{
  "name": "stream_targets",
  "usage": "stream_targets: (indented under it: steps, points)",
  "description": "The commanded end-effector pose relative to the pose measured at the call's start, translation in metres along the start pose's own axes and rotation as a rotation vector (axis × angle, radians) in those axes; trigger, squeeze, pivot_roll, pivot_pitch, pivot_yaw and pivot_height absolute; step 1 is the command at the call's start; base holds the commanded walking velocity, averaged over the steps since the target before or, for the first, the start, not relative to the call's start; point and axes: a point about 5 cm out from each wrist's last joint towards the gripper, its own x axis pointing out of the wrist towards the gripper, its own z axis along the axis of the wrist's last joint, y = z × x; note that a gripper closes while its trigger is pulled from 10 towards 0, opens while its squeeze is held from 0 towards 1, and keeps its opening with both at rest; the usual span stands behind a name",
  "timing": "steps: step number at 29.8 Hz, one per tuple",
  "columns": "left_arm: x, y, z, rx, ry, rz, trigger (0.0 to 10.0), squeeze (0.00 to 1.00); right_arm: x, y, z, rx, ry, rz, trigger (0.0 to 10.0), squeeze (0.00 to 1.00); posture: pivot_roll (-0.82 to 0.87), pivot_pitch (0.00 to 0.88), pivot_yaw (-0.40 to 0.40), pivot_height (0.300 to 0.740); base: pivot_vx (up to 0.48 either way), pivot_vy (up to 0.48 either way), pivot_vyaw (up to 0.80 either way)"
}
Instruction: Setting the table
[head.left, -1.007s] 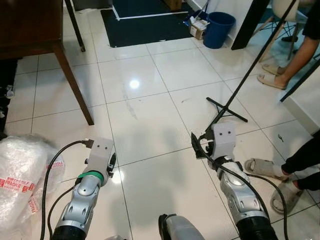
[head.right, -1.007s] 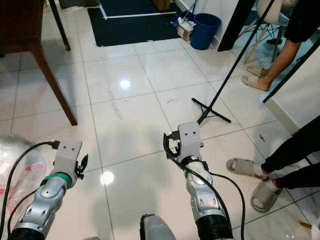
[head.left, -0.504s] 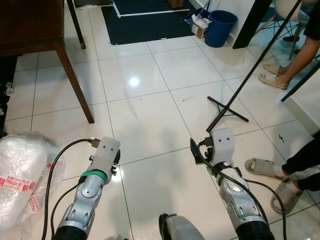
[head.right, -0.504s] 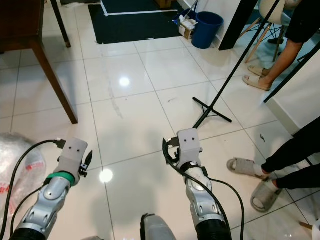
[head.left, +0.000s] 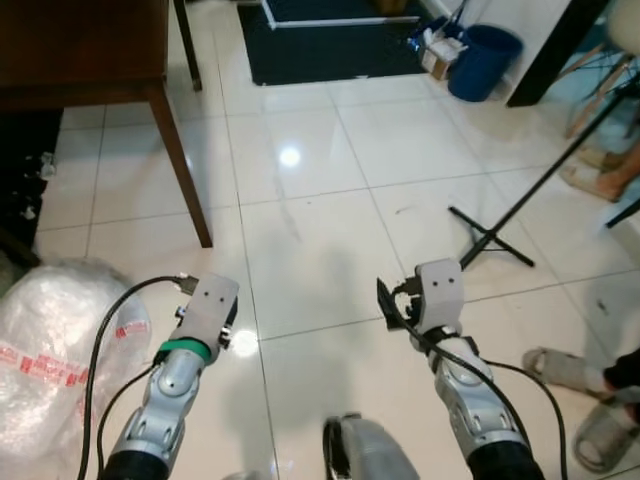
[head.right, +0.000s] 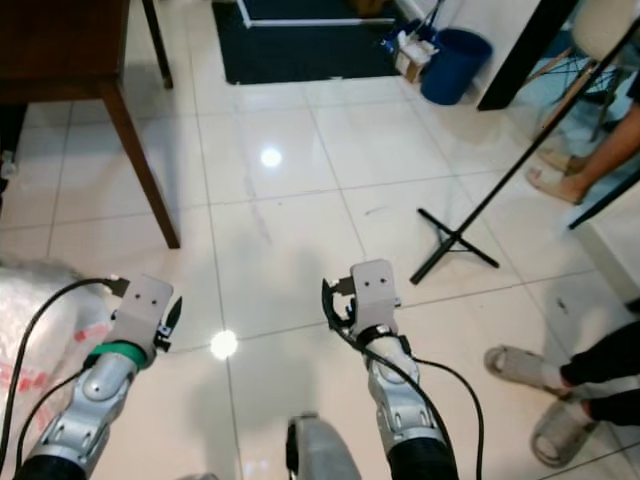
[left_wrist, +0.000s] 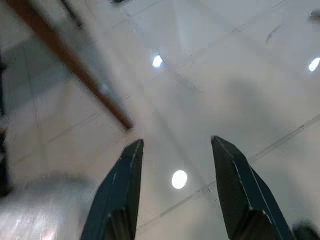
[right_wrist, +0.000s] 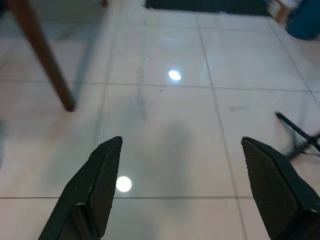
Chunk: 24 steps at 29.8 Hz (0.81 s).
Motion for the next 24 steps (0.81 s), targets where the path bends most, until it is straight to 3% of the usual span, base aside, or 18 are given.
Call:
stream_targets:
  steps: [1, 15, 24]
  points:
    - [-0.004, 0.0, -0.007, 0.007, 0.012, -0.001, 10.0, 0.0, 0.0, 0.0, 0.0, -0.003, -0.008, -0.004, 10.0, 0.0, -0.09, 0.044, 0.031, 0.74, 0.398, 0.0, 0.0]
    - [-0.002, -0.002, -0.006, 0.012, 0.007, -0.009, 10.0, 0.0, 0.001, -0.001, -0.001, -0.006, -0.005, -0.012, 10.0, 0.0, -0.09, 0.041, 0.031, 0.74, 0.369, 0.0, 0.0]
    - [-0.004, -0.016, -0.005, -0.049, 0.026, -0.127, 10.0, 0.0, 0.0, -0.002, -0.004, -0.008, -0.001, -0.013, 10.0, 0.0, -0.1, 0.036, 0.032, 0.74, 0.0, 0.0, 0.0]
